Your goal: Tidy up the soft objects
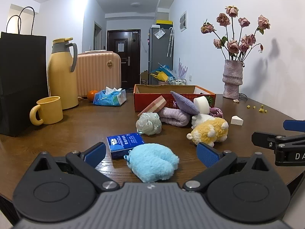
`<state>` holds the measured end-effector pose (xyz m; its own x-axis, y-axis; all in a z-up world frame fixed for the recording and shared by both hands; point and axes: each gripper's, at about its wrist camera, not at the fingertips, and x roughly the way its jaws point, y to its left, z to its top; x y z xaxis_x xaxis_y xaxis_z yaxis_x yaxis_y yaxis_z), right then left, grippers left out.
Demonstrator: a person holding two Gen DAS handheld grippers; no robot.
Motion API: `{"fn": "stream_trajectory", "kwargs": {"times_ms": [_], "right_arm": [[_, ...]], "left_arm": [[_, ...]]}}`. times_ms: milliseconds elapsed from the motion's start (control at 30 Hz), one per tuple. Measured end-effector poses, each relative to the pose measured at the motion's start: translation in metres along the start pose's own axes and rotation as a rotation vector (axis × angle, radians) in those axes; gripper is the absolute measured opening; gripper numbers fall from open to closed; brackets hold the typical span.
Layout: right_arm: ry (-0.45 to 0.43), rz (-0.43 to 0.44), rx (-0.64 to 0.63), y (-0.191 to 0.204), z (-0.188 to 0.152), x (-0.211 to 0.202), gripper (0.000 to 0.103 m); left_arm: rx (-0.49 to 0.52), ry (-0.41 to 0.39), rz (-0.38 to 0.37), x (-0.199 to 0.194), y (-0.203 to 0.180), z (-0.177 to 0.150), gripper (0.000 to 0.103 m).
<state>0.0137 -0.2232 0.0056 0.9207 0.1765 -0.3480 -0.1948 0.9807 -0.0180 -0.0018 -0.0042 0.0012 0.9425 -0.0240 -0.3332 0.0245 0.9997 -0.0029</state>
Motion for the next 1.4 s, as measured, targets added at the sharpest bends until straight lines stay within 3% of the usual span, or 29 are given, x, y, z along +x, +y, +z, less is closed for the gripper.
{"fn": "stream_trajectory", "kwargs": {"times_ms": [1400], "right_arm": [[-0.006, -0.001, 0.002, -0.0013, -0.0005, -0.0042, 0.103]], "left_arm": [[0.008, -0.019, -0.001, -0.0056, -0.0034, 0.0014, 0.103]]}}
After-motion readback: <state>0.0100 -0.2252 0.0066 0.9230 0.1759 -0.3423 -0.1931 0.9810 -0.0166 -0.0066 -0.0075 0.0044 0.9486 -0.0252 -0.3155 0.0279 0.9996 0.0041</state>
